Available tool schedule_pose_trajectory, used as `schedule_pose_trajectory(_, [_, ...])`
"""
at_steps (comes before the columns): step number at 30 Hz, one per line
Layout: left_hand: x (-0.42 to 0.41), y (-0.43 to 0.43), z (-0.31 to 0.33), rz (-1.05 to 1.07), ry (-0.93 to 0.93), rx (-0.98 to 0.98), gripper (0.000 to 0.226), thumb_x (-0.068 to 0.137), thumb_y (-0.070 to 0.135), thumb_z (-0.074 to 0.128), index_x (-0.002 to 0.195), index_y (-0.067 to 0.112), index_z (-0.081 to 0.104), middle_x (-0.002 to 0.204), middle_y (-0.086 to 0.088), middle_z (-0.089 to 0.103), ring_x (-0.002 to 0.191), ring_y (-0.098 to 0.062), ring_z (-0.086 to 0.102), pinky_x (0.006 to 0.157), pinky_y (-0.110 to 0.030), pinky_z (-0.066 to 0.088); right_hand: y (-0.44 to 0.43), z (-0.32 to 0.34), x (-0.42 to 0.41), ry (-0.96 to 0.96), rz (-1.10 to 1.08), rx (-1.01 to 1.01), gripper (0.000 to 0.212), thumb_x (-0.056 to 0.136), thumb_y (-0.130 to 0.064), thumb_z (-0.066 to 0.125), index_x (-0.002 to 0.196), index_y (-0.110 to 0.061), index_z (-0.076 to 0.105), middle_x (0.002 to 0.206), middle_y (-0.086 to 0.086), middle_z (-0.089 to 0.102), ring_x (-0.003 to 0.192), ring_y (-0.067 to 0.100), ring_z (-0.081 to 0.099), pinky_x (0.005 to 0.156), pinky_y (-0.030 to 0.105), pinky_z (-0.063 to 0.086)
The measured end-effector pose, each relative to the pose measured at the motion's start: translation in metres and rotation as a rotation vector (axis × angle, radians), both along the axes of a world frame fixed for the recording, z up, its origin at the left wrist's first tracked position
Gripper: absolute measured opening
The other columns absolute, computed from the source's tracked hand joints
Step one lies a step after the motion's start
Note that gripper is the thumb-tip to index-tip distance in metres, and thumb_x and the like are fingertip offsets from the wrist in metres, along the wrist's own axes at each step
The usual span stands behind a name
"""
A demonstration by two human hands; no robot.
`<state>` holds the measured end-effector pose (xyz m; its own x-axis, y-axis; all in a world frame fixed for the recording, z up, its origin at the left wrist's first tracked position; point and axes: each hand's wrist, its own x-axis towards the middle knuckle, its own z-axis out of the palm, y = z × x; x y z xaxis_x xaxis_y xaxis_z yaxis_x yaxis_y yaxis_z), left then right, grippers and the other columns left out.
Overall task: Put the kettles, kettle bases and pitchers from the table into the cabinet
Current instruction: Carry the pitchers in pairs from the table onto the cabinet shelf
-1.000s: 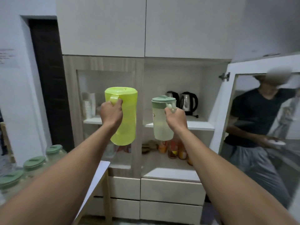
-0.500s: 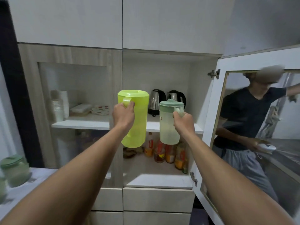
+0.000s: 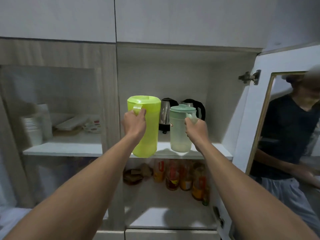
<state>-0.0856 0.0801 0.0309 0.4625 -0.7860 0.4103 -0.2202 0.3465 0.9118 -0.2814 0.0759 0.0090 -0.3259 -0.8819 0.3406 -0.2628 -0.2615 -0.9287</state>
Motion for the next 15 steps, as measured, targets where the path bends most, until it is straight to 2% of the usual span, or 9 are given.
schedule_pose_trajectory(4, [-0.005, -0.048, -0.010, 0.039, -0.028, 0.038, 0.032, 0.096, 0.027, 0.058, 0.071, 0.011, 0.049, 0.057, -0.002, 0.039, 0.052, -0.017, 0.035, 0.046, -0.030, 0.030, -0.058, -0.011, -0.002, -0.009, 0.016, 0.018, 0.024, 0.093, -0.021, 0.053, 0.069, -0.017, 0.050, 0.058, -0.002, 0.046, 0.053, 0.013, 0.041, 0.055, 0.031, 0.035])
schedule_pose_trajectory(10, [-0.007, -0.126, -0.023, 0.123, -0.025, 0.081, 0.031, 0.095, 0.031, 0.058, 0.072, 0.011, 0.052, 0.058, -0.002, 0.041, 0.053, -0.018, 0.038, 0.049, -0.033, 0.028, -0.150, -0.027, 0.000, 0.004, 0.033, 0.013, 0.030, 0.095, -0.024, 0.056, 0.066, -0.018, 0.053, 0.057, -0.004, 0.048, 0.053, 0.014, 0.045, 0.054, 0.029, 0.033])
schedule_pose_trajectory(15, [-0.006, -0.194, -0.030, 0.230, -0.055, 0.098, 0.041, 0.095, 0.034, 0.059, 0.078, -0.003, 0.064, 0.069, -0.017, 0.059, 0.070, -0.032, 0.057, 0.062, -0.037, 0.037, -0.234, -0.038, 0.010, 0.047, 0.065, 0.011, 0.026, 0.095, -0.027, 0.059, 0.071, -0.015, 0.060, 0.067, 0.001, 0.060, 0.066, 0.021, 0.057, 0.066, 0.029, 0.037])
